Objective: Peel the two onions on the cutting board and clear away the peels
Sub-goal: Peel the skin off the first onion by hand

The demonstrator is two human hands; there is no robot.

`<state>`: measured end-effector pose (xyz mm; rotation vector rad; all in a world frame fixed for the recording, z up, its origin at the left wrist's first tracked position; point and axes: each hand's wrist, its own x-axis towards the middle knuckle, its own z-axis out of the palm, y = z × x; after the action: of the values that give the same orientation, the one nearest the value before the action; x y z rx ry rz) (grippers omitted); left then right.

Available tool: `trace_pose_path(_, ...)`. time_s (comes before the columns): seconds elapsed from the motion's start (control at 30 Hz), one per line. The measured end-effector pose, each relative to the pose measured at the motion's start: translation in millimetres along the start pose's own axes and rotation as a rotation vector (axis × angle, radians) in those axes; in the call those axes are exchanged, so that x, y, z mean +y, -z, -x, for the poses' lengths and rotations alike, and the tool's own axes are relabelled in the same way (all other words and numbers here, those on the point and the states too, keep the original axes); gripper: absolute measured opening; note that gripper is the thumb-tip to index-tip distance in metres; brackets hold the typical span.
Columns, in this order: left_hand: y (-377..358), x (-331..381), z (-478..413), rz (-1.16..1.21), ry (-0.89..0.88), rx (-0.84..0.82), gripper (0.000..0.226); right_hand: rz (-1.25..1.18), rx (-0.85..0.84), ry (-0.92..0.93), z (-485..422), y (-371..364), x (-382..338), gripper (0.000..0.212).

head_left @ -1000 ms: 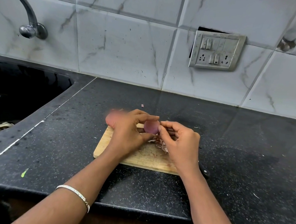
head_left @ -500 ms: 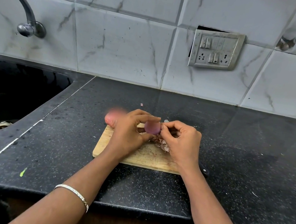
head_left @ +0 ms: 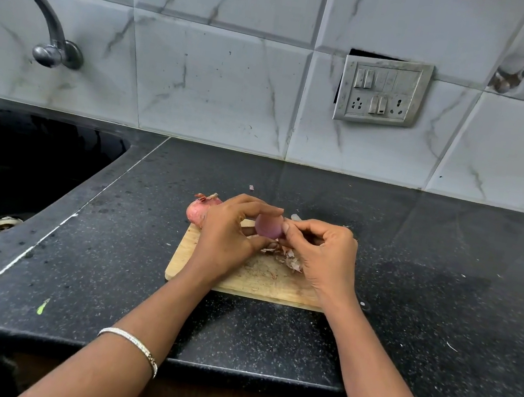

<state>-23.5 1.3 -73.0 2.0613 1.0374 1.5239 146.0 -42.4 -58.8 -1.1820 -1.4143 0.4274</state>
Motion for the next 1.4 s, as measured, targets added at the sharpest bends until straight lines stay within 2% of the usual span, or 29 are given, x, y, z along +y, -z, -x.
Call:
trace_pose_path(0.3, -0.9, -2.3, 0.2, 0.025, 0.015, -0.015, 0.046, -0.022, 0.021, -0.014, -1.3, -1.1, -2.9, 0.013)
trace_pose_path(0.43, -0.7, -3.0, 0.1, 0.032, 0.021, -0.005, 0.045, -0.058, -0.007, -0.025, 1.0, -0.9, -3.9, 0.008)
trace_pose_path(0.53, -1.0, -2.0, 0.0, 0.039, 0.017, -0.012, 0.045, -0.078, -0.002, -0.056, 0.7, -1.8, -3.6, 0.020)
trace_pose_path(0.83, 0.2, 1.0, 0.8, 0.026, 0.007, -0.027, 0.043, 0.034, -0.021, 0.043, 1.4, -1.7, -3.2, 0.006)
trace_pose_path(1.1, 0.7, 2.7, 1.1, 0.013, 0.013, -0.041, 0.045, 0.097, 0.033, 0.030, -1.4, -2.0, -0.6, 0.012)
trace_pose_path(1.23, -0.2, 2.7, 0.8, 0.033, 0.045, -0.021, 0.046, 0.043, 0.000, 0.016, 1.0, -2.0, -4.8, 0.017)
trace_pose_path(1.4, -1.1, 4.7, 0.8, -0.004, 0.024, -0.039, 0.052, 0.157, -0.020, 0.119, 3.0, -3.8, -2.2, 0.024)
